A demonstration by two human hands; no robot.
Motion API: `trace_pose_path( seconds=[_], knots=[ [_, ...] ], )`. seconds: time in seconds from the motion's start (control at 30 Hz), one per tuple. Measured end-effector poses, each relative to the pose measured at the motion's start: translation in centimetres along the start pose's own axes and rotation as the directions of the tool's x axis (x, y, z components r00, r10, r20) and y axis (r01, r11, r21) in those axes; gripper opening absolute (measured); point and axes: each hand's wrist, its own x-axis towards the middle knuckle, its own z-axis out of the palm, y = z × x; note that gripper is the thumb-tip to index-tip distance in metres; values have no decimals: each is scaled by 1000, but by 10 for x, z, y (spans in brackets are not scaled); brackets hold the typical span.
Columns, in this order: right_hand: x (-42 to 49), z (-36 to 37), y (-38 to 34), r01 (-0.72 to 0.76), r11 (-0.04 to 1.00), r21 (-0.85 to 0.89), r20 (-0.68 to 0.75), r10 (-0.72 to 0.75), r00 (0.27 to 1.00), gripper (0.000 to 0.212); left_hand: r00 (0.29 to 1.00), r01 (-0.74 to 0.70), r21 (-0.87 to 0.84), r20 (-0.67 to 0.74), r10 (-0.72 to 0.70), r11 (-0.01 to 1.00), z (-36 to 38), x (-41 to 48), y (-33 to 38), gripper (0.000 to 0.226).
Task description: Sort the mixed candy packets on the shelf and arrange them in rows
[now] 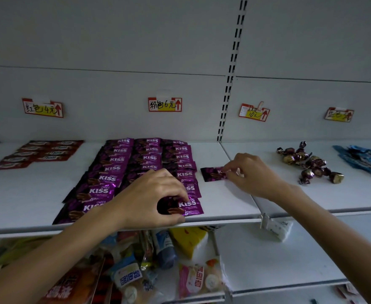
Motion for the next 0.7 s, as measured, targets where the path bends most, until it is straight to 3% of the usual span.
trace_pose_path(
  seconds=[0.2,0.37,0.7],
  knots=[
    [1,13,6,101,994,45,-30,-100,995,27,1000,6,-43,19,-5,999,-1,5,1,43],
    [35,21,15,12,998,-55,7,-12,1000,34,1000,19,-113,4,-19,993,1,11,-1,35],
    [98,41,18,-23,986,-164,128,45,991,42,999,27,-154,-18,-31,988,6,10,-3,32]
  ],
)
